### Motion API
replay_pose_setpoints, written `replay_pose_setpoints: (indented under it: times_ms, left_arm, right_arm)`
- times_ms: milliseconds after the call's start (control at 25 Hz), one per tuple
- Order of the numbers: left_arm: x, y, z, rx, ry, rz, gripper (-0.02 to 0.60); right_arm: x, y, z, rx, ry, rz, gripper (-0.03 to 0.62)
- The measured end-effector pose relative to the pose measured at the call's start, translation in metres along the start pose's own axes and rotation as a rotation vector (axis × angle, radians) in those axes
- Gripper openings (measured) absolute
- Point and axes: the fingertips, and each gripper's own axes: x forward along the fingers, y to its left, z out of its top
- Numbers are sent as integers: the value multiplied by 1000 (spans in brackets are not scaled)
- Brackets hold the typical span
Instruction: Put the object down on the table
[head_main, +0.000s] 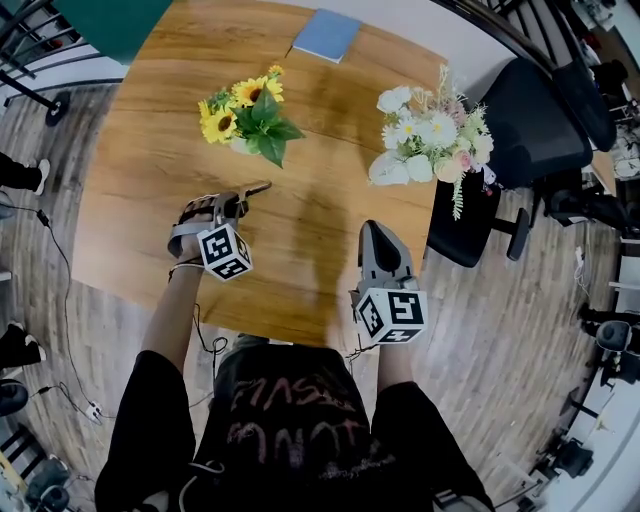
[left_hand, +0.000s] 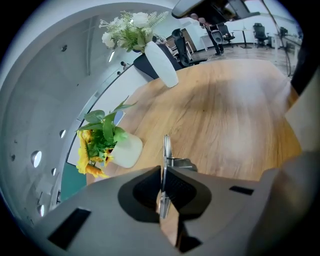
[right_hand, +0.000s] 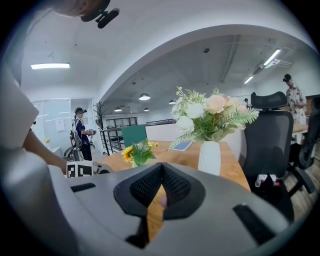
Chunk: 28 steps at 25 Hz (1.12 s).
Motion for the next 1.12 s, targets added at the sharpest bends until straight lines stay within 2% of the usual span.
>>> replay_pose_setpoints:
  times_ms: [440,680,1120]
  left_arm:
    - [3,-16,-1,4,17,-47,42]
    - [5,-29,-1,-13,32,-118,80]
    - [6,-34,1,-42,18,-135,101]
  right_arm:
    - [-8,-7,-3,3,6,-17,5]
    - [-12,-7,-2,2,9,-21,5]
    - [-12,-3,-3,-17,12,-22,5]
